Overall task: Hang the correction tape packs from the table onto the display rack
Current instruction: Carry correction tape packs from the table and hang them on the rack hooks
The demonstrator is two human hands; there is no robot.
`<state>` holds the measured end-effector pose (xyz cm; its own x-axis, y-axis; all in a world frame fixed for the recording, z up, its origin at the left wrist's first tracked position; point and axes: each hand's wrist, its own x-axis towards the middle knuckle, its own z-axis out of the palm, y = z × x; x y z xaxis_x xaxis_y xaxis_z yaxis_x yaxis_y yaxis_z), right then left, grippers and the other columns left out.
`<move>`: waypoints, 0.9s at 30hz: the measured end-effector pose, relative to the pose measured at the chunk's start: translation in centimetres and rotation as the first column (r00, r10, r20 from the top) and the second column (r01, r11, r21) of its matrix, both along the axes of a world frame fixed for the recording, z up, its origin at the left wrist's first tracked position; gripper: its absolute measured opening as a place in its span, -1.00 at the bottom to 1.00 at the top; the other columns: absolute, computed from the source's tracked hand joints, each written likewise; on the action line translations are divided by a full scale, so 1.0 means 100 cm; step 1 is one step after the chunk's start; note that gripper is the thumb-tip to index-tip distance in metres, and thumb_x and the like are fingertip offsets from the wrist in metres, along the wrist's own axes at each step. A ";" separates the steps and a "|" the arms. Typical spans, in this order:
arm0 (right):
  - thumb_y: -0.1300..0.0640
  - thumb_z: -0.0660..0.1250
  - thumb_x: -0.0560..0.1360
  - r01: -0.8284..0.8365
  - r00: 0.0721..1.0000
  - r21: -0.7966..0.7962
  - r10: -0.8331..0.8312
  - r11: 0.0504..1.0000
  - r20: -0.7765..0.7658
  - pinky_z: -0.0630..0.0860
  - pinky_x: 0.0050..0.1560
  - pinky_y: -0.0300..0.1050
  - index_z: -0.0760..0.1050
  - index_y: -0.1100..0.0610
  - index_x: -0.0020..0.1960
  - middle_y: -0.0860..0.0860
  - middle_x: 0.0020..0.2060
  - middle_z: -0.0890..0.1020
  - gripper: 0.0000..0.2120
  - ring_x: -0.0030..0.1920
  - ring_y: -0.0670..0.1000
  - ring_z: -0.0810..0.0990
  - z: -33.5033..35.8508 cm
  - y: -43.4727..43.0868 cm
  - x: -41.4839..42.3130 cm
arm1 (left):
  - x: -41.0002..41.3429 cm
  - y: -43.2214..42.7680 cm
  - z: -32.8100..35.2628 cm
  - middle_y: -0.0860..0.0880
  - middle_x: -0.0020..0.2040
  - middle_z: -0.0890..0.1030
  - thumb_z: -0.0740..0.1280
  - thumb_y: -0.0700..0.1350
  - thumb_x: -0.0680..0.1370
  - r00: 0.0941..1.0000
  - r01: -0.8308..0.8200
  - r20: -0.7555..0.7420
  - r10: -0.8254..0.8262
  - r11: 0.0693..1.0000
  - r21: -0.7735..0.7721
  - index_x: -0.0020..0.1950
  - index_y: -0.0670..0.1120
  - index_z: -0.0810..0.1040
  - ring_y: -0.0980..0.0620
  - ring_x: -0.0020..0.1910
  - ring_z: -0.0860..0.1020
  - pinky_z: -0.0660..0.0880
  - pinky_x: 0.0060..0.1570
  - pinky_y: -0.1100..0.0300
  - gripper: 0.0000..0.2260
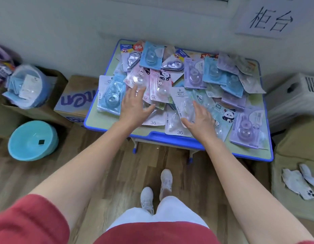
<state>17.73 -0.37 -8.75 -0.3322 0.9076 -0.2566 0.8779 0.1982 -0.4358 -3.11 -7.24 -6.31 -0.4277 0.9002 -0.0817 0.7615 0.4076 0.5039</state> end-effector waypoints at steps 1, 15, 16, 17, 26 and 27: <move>-0.19 0.21 0.53 -0.011 1.000 -0.004 0.011 1.000 0.011 0.00 0.48 0.10 -0.05 -0.03 0.56 0.09 0.54 0.07 -0.28 0.52 0.12 0.03 -0.005 0.006 -0.001 | 0.002 0.011 -0.002 -0.11 0.56 0.09 0.32 0.06 0.54 1.000 0.017 -0.004 -0.017 1.000 -0.003 0.53 -0.03 0.16 -0.09 0.53 0.03 -0.02 0.47 0.01 -0.38; -0.23 0.29 0.47 -0.044 0.999 0.102 0.044 0.994 0.000 0.05 0.39 0.00 0.10 -0.07 0.53 0.15 0.52 0.10 -0.28 0.51 0.11 0.06 -0.031 0.018 -0.017 | 0.006 0.068 -0.025 -0.10 0.57 0.06 0.32 0.03 0.54 0.998 0.044 0.046 -0.045 0.999 0.020 0.55 -0.02 0.14 -0.09 0.54 0.00 -0.03 0.49 0.02 -0.37; -0.22 0.30 0.47 -0.034 0.999 0.092 0.035 0.995 -0.012 0.08 0.40 0.03 0.10 -0.06 0.53 0.16 0.52 0.11 -0.28 0.50 0.12 0.08 -0.031 0.016 -0.017 | 0.006 0.068 -0.025 -0.10 0.56 0.07 0.32 0.03 0.55 0.998 0.049 0.041 -0.050 0.998 0.028 0.54 -0.02 0.14 -0.09 0.54 0.01 -0.02 0.49 0.02 -0.37; -0.20 0.32 0.47 -0.022 0.999 0.083 0.025 0.996 -0.030 0.10 0.40 0.05 0.12 -0.04 0.53 0.17 0.50 0.14 -0.28 0.49 0.14 0.11 -0.031 0.014 -0.018 | 0.005 0.067 -0.025 -0.10 0.56 0.08 0.32 0.03 0.55 0.998 0.054 0.035 -0.055 0.998 0.035 0.54 -0.03 0.14 -0.10 0.54 0.02 -0.01 0.49 0.01 -0.38; 0.00 0.50 0.35 0.054 0.963 0.065 -0.035 0.996 -0.269 0.37 0.27 0.04 0.36 0.10 0.40 0.16 0.23 0.37 -0.32 0.26 0.15 0.41 -0.019 0.000 -0.022 | 0.004 0.055 -0.023 -0.10 0.56 0.09 0.31 0.02 0.55 0.996 0.078 0.039 -0.081 0.995 0.064 0.53 -0.06 0.17 -0.08 0.54 0.04 0.01 0.48 -0.02 -0.40; 0.00 0.50 0.35 0.062 0.952 0.043 -0.046 0.997 -0.303 0.38 0.26 0.00 0.36 0.08 0.40 0.13 0.22 0.37 -0.32 0.25 0.12 0.43 -0.017 -0.001 -0.022 | 0.003 0.054 -0.023 -0.10 0.56 0.09 0.31 0.02 0.56 0.996 0.075 0.044 -0.078 0.995 0.063 0.53 -0.05 0.16 -0.08 0.54 0.04 0.02 0.48 -0.02 -0.40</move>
<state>15.52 -0.43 -10.46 -0.3371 0.9357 -0.1044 0.7170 0.1833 -0.6725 -2.83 -1.83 -8.61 -0.3545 0.9341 -0.0437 0.7645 0.3164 0.5616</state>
